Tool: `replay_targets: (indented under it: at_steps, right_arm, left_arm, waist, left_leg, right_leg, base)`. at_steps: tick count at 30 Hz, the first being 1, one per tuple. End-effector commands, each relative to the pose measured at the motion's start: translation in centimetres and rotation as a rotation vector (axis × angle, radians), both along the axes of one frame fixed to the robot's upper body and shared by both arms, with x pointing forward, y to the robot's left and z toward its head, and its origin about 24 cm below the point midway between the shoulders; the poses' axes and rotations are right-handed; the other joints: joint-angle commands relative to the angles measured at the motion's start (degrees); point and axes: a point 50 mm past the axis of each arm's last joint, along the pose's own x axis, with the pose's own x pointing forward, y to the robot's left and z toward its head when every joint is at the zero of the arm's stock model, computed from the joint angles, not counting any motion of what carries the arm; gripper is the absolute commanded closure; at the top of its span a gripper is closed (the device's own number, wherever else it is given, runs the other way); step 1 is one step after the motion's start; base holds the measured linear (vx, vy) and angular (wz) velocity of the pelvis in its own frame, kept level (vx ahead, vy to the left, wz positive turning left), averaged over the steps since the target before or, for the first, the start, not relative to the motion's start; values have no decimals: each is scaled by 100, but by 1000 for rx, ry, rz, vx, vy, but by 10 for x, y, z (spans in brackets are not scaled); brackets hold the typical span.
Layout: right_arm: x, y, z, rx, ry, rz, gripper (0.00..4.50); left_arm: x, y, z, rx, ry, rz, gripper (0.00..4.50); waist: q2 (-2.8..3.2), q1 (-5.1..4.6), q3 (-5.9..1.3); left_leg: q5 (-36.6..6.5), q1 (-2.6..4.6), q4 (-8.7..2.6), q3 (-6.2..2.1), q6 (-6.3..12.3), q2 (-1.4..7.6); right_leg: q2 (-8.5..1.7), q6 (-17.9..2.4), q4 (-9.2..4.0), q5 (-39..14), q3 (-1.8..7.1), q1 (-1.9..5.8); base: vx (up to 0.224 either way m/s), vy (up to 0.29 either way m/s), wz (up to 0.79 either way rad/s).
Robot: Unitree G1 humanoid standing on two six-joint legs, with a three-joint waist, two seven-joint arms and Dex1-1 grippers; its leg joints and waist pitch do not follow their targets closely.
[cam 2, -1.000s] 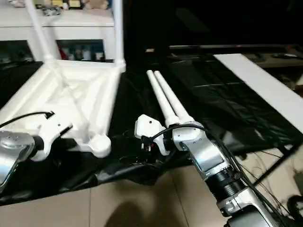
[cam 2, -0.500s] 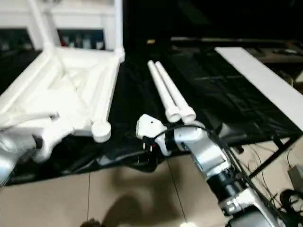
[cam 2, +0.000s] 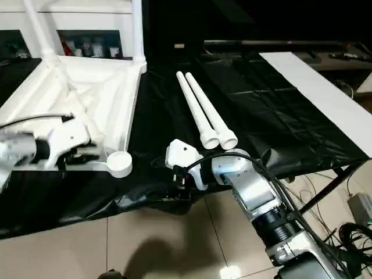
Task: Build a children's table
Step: Rotate table base
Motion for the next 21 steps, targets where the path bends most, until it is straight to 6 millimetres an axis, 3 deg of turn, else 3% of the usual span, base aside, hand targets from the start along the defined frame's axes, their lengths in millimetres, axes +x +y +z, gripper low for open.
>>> replay_targets:
  at_steps: [1, 9, 13, 18, 21]
  right_arm:
    - [1, -3, 3, 14, -9, -20, 65]
    - [-1, -4, 2, 10, -2, -17, 65]
    - [-2, -6, 4, 8, -3, -14, 65]
    - [-2, -4, 3, 11, -6, -15, 65]
    - [-1, 2, 3, 26, -11, -23, 65]
  left_arm:
    - [-2, 2, -4, 50, 69, -70, 240]
    - [2, 6, 8, 10, 172, -136, 167]
    - [7, 10, 12, 26, 172, -141, 146]
    - [16, 13, -1, 115, 149, -131, 96]
    - [18, 17, -15, 168, 185, -95, 68]
  waist:
    - [183, -15, -391]
    - [175, -64, -356]
    - [169, -48, -345]
    - [168, -59, -360]
    - [206, -61, -381]
  left_leg:
    - [-1185, 44, -387, 97, -89, -28]
    - [-1483, 86, -405, 124, -137, -9]
    - [-1514, 88, -410, 125, -136, -10]
    - [-1416, 76, -404, 121, -152, -5]
    - [-1284, 74, -393, 112, -162, -6]
  right_leg:
    - [-340, -1129, -414, 8, 263, 295]
    - [-360, -1228, -439, -378, 284, 268]
    - [-364, -1167, -462, -587, 288, 271]
    - [-371, -1141, -451, -488, 291, 286]
    - [-374, -1168, -421, -167, 288, 294]
  base:
    - [0, 0, 0]
    - [0, 0, 0]
    - [0, 0, 0]
    - [0, 0, 0]
    - [0, 0, 0]
